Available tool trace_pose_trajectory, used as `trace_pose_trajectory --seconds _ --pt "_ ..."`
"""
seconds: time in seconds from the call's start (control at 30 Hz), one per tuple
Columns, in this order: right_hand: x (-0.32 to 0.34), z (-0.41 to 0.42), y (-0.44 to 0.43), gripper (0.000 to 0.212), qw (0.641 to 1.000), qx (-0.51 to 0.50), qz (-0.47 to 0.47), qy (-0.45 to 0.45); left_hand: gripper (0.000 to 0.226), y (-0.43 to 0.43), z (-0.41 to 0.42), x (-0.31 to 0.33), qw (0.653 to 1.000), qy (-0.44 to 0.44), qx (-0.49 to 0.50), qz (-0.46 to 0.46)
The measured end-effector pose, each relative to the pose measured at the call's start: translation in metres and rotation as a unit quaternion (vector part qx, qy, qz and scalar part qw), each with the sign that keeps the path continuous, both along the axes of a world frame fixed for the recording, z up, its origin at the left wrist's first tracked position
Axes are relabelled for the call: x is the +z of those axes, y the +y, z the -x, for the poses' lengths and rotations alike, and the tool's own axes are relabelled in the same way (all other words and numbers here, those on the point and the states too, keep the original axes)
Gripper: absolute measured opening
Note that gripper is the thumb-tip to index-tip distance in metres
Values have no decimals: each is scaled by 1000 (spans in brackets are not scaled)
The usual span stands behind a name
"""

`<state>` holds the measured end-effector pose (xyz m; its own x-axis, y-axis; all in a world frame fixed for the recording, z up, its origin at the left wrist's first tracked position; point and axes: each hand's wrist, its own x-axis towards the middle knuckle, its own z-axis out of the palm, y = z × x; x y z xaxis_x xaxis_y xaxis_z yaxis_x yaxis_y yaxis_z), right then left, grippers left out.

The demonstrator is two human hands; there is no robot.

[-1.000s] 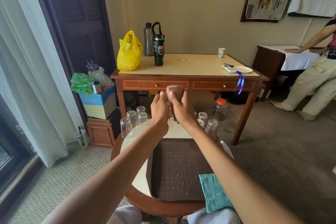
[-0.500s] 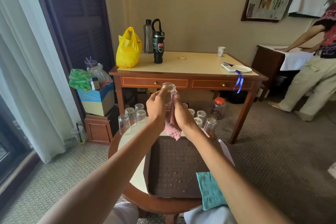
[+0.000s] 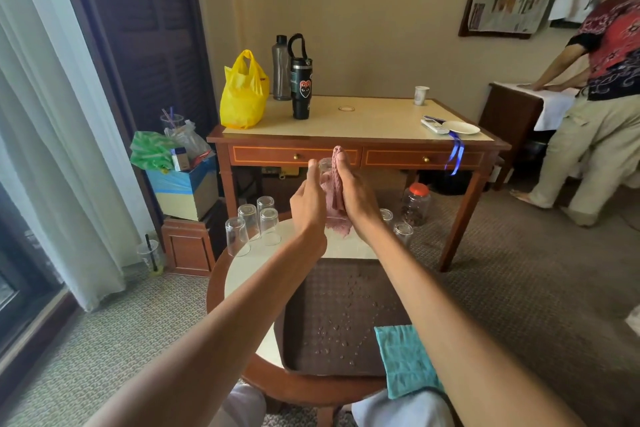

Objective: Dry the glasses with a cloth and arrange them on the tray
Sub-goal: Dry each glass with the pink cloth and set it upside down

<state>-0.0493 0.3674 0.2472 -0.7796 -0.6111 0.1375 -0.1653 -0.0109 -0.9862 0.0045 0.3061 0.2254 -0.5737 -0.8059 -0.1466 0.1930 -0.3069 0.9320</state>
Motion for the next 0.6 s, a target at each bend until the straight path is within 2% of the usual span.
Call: trace_pose_trajectory --seconds 0.07,0.17,0.23,0.33,0.5,0.6 --pt "-3 1 -2 59 1000 -8 -27 -9 37 2 2 -3 1000 -7 11 23" --pt "-9 -2 -1 74 998 18 -26 -55 41 2 4 -4 999 -10 29 35" --pt "-13 -5 3 79 997 30 -44 -54 35 -2 4 -2 999 1 27 25" --pt "-21 -6 7 64 996 59 -58 -22 29 -7 1 5 1000 19 15 15" --pt "-23 -6 5 24 997 71 2 23 36 -13 -1 3 999 28 23 30" --pt "-21 -3 -3 33 997 45 -11 54 33 -10 -3 5 1000 16 2 12"
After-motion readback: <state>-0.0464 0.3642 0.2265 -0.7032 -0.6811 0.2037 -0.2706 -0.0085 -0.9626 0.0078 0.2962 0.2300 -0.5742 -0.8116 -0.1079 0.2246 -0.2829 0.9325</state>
